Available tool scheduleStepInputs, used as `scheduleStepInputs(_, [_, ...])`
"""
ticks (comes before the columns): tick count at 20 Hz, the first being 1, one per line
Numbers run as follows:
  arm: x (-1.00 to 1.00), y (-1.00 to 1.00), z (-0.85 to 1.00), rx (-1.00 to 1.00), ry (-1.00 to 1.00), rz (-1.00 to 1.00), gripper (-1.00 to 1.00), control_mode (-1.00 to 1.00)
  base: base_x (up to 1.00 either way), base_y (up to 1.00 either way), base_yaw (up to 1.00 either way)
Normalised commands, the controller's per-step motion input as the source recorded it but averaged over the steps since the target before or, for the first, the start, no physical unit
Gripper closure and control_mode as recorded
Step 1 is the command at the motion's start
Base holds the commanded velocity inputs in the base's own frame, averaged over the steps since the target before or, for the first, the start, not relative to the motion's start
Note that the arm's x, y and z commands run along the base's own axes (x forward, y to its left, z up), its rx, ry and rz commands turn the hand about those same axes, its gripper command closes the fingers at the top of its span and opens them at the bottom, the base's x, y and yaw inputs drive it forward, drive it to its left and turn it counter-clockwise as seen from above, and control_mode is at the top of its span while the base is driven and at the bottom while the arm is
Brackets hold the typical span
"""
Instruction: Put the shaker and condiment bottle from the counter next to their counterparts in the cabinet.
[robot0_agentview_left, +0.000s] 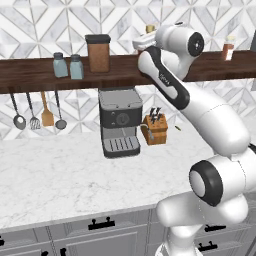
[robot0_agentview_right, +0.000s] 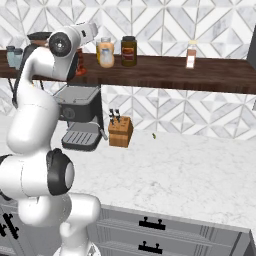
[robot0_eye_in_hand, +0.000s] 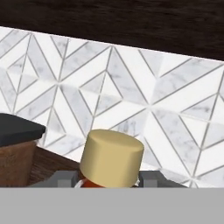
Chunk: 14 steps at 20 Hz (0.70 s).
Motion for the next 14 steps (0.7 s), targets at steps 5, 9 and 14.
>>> scheduleStepInputs(5, [0.41, 0.0, 0.0, 0.0, 0.0, 0.0, 1.0, -1.0, 0.0, 0.0, 0.0])
scheduleStepInputs(9, [0.44, 0.0, -0.05, 0.0, -0.01, 0.0, 1.0, -1.0, 0.0, 0.0, 0.0])
scheduleStepInputs(14, [0.37, 0.0, -0.17, 0.0, -0.04, 0.0, 1.0, -1.0, 0.0, 0.0, 0.0])
